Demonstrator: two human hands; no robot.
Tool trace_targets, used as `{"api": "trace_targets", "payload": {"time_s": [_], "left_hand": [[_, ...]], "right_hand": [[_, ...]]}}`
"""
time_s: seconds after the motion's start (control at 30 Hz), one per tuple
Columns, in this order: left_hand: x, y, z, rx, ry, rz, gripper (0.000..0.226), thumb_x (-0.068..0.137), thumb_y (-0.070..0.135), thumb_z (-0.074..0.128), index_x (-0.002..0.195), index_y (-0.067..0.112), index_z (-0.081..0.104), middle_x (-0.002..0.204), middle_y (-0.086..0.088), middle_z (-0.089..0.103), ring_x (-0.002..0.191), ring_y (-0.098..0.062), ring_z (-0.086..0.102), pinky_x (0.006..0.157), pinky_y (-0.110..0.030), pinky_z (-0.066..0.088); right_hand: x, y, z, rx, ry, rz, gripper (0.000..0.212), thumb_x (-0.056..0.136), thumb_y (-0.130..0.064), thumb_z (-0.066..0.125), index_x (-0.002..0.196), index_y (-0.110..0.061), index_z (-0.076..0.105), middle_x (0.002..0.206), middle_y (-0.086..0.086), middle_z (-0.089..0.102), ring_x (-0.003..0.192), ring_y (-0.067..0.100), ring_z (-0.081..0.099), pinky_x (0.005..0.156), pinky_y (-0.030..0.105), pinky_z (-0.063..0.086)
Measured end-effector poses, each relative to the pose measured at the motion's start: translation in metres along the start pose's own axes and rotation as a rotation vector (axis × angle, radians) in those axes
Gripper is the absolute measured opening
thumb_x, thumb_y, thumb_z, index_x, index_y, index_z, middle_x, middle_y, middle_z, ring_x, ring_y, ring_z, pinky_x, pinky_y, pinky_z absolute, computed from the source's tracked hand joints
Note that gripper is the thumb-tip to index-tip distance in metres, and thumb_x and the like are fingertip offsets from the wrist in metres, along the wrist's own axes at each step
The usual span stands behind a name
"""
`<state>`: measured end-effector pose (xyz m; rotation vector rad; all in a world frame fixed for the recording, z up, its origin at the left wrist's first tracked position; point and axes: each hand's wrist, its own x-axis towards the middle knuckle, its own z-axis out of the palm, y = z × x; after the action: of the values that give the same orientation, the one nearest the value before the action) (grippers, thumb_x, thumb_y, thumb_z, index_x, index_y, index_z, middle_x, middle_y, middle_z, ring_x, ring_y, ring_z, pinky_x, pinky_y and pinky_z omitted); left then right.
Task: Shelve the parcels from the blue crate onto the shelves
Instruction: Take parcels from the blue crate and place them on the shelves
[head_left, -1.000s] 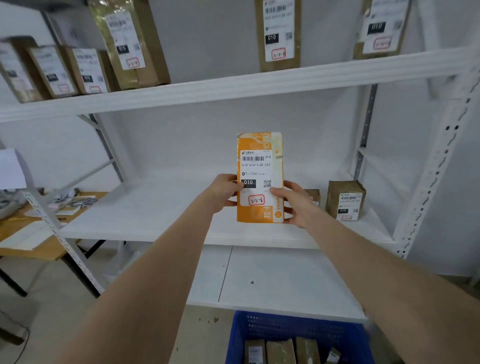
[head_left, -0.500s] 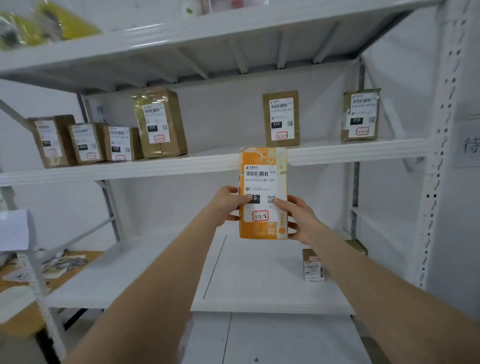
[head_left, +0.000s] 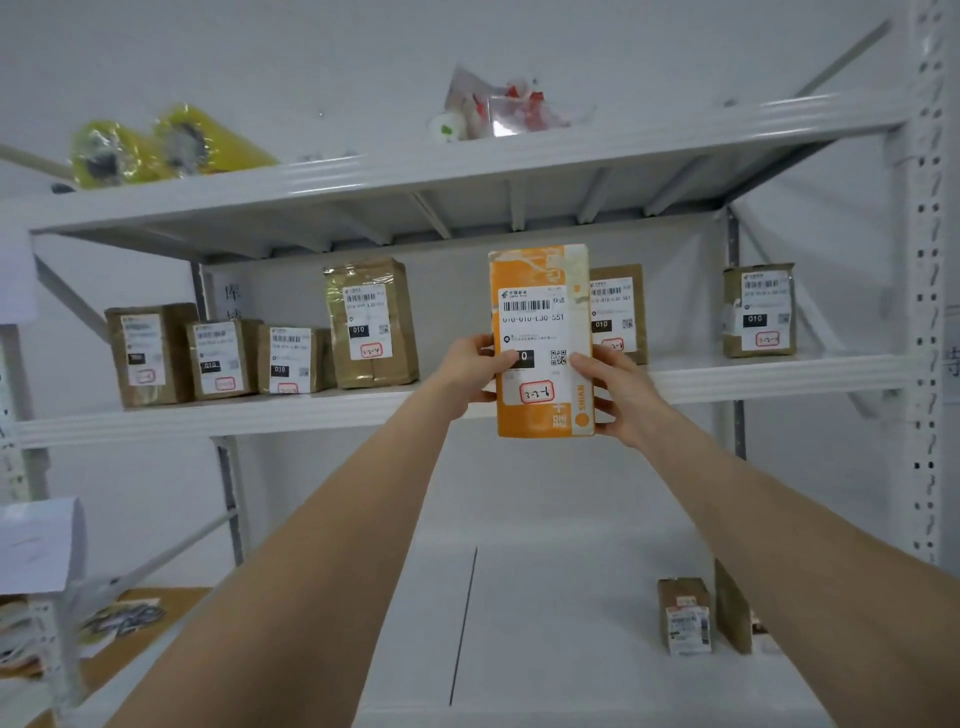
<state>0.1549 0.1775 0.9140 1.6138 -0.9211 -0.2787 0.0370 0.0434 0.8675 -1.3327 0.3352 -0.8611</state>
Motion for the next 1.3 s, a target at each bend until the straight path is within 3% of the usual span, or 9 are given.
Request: {"api": "trace_targets", "payload": {"time_s": [0.13, 0.4, 0.6, 0.73, 0.87, 1.0, 1.17, 1.3], "left_hand": [[0.016, 0.012, -0.020, -0.021, 0.023, 0.050, 0.043, 0.093, 0.016, 0.058, 0.134, 0.012, 0.045, 0.122, -0.008, 0.061, 0.106, -0.024, 0.060, 0.093, -0.046, 0.051], [0.053, 0.023, -0.028, -0.063, 0.098, 0.139, 0.040, 0.096, 0.016, 0.054, 0.135, 0.012, 0.046, 0.125, -0.007, 0.061, 0.109, -0.023, 0.060, 0.083, -0.039, 0.051], [0.080, 0.022, -0.024, -0.072, 0.158, 0.158, 0.033, 0.097, 0.015, 0.051, 0.130, 0.014, 0.048, 0.122, -0.006, 0.062, 0.102, -0.020, 0.060, 0.078, -0.036, 0.049], [0.096, 0.017, -0.027, -0.030, 0.182, 0.130, 0.035, 0.097, 0.015, 0.050, 0.132, 0.015, 0.046, 0.125, -0.007, 0.060, 0.111, -0.024, 0.059, 0.080, -0.037, 0.049], [0.112, 0.007, -0.034, -0.018, 0.184, 0.106, 0.037, 0.097, 0.015, 0.051, 0.134, 0.015, 0.045, 0.125, -0.007, 0.060, 0.114, -0.026, 0.057, 0.081, -0.039, 0.048], [0.131, -0.004, -0.044, 0.001, 0.164, 0.084, 0.042, 0.095, 0.017, 0.055, 0.135, 0.015, 0.045, 0.125, -0.008, 0.060, 0.114, -0.027, 0.058, 0.087, -0.045, 0.049], [0.154, -0.015, -0.056, 0.022, 0.097, 0.028, 0.048, 0.092, 0.020, 0.060, 0.137, 0.014, 0.042, 0.124, -0.009, 0.060, 0.110, -0.026, 0.059, 0.089, -0.046, 0.052], [0.166, -0.024, -0.062, 0.061, 0.035, 0.007, 0.055, 0.089, 0.021, 0.065, 0.136, 0.013, 0.040, 0.124, -0.009, 0.059, 0.109, -0.026, 0.059, 0.083, -0.044, 0.055]], "right_hand": [[0.016, -0.018, 0.022, -0.008, 0.003, -0.051, 0.048, 0.082, -0.025, 0.074, 0.125, -0.027, 0.053, 0.105, 0.000, 0.068, 0.097, 0.021, 0.062, 0.071, 0.041, 0.050], [0.062, -0.039, 0.036, -0.034, -0.031, -0.122, 0.042, 0.083, -0.026, 0.074, 0.118, -0.032, 0.052, 0.109, 0.001, 0.068, 0.104, 0.026, 0.063, 0.089, 0.055, 0.051], [0.094, -0.036, 0.040, -0.072, -0.036, -0.165, 0.050, 0.087, -0.029, 0.070, 0.133, -0.029, 0.049, 0.105, -0.001, 0.070, 0.096, 0.020, 0.064, 0.091, 0.051, 0.050], [0.110, -0.030, 0.047, -0.139, -0.032, -0.196, 0.051, 0.090, -0.022, 0.066, 0.138, -0.025, 0.046, 0.103, 0.001, 0.068, 0.089, 0.017, 0.065, 0.074, 0.035, 0.053], [0.128, -0.020, 0.057, -0.211, -0.027, -0.227, 0.053, 0.092, -0.018, 0.063, 0.142, -0.023, 0.043, 0.115, 0.009, 0.066, 0.097, 0.023, 0.066, 0.084, 0.042, 0.055], [0.142, -0.011, 0.065, -0.271, 0.018, -0.226, 0.055, 0.092, -0.020, 0.064, 0.142, -0.028, 0.042, 0.112, 0.007, 0.068, 0.098, 0.023, 0.066, 0.089, 0.047, 0.055], [0.149, -0.005, 0.072, -0.369, 0.026, -0.198, 0.068, 0.084, -0.014, 0.072, 0.143, -0.024, 0.038, 0.113, 0.007, 0.067, 0.090, 0.018, 0.066, 0.075, 0.036, 0.057], [0.153, 0.004, 0.073, -0.388, 0.060, -0.199, 0.075, 0.079, -0.012, 0.077, 0.141, -0.023, 0.036, 0.115, 0.009, 0.066, 0.085, 0.018, 0.068, 0.075, 0.038, 0.059]]}}
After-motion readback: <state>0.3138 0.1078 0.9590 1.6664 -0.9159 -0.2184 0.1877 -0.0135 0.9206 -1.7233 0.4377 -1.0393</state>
